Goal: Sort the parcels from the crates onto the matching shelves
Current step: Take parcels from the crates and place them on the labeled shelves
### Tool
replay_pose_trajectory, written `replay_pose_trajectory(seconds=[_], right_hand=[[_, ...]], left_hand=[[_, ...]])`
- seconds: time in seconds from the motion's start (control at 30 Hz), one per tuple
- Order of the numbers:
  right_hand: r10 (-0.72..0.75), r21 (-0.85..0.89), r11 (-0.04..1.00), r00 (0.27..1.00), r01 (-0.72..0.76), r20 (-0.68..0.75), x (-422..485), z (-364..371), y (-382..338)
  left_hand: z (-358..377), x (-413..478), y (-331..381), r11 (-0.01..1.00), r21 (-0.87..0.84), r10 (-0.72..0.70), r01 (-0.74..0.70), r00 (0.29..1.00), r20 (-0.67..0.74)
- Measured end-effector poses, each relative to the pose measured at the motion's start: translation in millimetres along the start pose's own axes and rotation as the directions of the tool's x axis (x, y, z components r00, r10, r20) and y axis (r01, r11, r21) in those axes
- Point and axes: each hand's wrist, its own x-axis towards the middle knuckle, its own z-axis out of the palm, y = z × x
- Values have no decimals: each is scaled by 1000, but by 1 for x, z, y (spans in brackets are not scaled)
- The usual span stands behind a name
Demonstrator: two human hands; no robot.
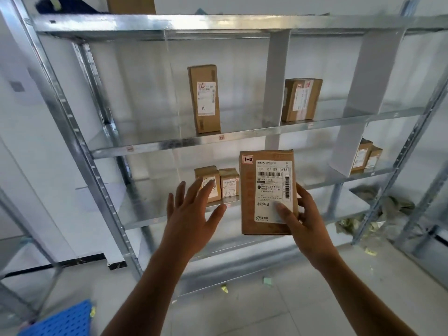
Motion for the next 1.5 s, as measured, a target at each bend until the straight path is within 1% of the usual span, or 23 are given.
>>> replay_pose_trajectory(seconds=[0.13, 0.23, 0.37, 0.43, 0.6, 0.73, 0.87, 1.0, 1.1, 1.17, 1.23, 1.27, 1.3, 1.33, 1.4, 1.5], right_hand=[[-28, 34, 999, 999, 27, 35, 65, -6, 7], [-43, 43, 998, 998, 41, 48, 108, -10, 14], [-68, 69, 995, 997, 65, 39, 159, -6, 21], [-72, 70, 995, 996, 68, 45, 187, 1, 23], [-122, 53, 991, 992, 120, 30, 256, 24, 25], [-146, 20, 989, 989, 146, 2, 318, 46, 20], [-200, -60, 978, 979, 198, -31, 381, 58, 13], [-212, -69, 976, 976, 208, -45, 437, 66, 18], [-194, -67, 979, 981, 193, -15, 472, 68, 31], [-204, -107, 974, 979, 202, -6, 492, 69, 42], [-236, -158, 959, 972, 236, 13, 509, 70, 55], [-251, -160, 954, 967, 253, 37, 516, 70, 60], [-258, -138, 954, 964, 265, 67, 521, 71, 65], [-261, -106, 957, 960, 271, 97, 525, 71, 69], [-257, -70, 960, 953, 271, 162, 532, 69, 75], [-256, -52, 960, 938, 275, 236, 540, 68, 83]], left_hand=[[15, 57, 6, 1000, 10, 8, -7, 998, -68], [28, 87, 9, 999, -49, -20, 14, 993, -113], [41, 123, 1, 988, -139, -86, 72, 991, -103], [46, 150, -8, 983, -165, -100, 78, 987, -129], [62, 221, -28, 961, -276, -62, 0, 974, -217], [68, 276, -56, 933, -359, -82, 2, 975, -207], [64, 332, -81, 893, -447, -80, -53, 959, -274], [70, 376, -97, 870, -491, -129, -49, 938, -320], [78, 407, -110, 815, -577, -224, 40, 942, -251], [82, 426, -116, 770, -630, -263, 95, 948, -178], [88, 438, -119, 720, -683, -251, 121, 963, -94], [90, 441, -119, 677, -725, -237, 127, 970, -52], [94, 441, -118, 635, -763, -221, 123, 975, -26], [98, 441, -118, 614, -782, -205, 103, 978, -32], [108, 441, -117, 656, -753, -175, 55, 981, -80], [115, 443, -109, 730, -682, -174, 47, 977, -119]])
